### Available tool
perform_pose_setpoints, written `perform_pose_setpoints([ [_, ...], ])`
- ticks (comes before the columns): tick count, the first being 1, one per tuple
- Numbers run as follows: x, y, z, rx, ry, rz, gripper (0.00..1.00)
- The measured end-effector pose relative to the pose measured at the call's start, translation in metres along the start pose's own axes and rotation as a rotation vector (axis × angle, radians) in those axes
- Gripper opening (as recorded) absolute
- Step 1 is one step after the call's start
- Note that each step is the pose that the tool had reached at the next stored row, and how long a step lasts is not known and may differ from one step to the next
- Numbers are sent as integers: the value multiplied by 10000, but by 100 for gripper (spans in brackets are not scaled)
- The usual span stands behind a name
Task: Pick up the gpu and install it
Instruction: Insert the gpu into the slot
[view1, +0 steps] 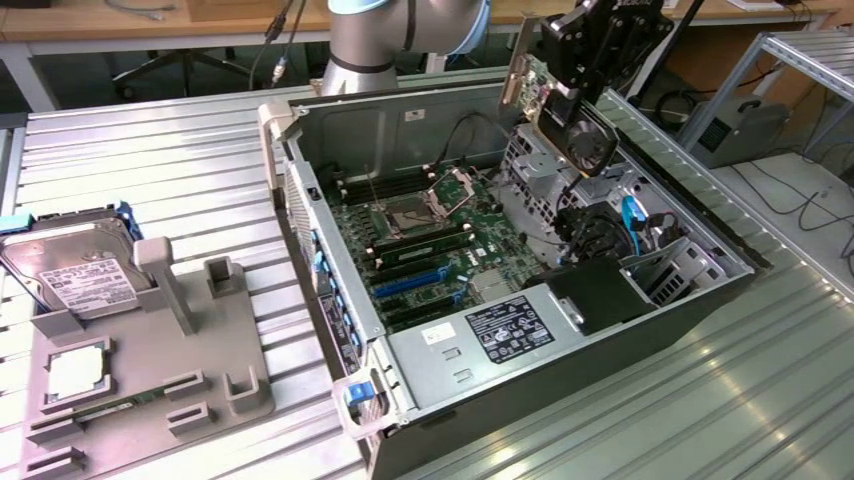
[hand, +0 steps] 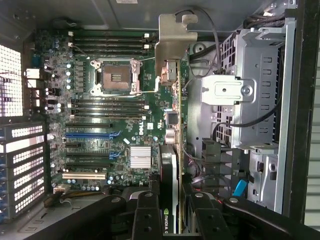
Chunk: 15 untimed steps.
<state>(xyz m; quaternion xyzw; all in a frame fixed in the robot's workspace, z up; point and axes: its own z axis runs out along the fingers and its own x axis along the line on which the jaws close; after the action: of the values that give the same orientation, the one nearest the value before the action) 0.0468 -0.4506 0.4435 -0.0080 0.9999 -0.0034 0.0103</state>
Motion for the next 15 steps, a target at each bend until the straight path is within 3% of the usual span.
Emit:
perform_pose_setpoints([
  [11,0,0,0,-1,0,-11,27],
  [15,0,0,0,-5,-1,-256,27],
])
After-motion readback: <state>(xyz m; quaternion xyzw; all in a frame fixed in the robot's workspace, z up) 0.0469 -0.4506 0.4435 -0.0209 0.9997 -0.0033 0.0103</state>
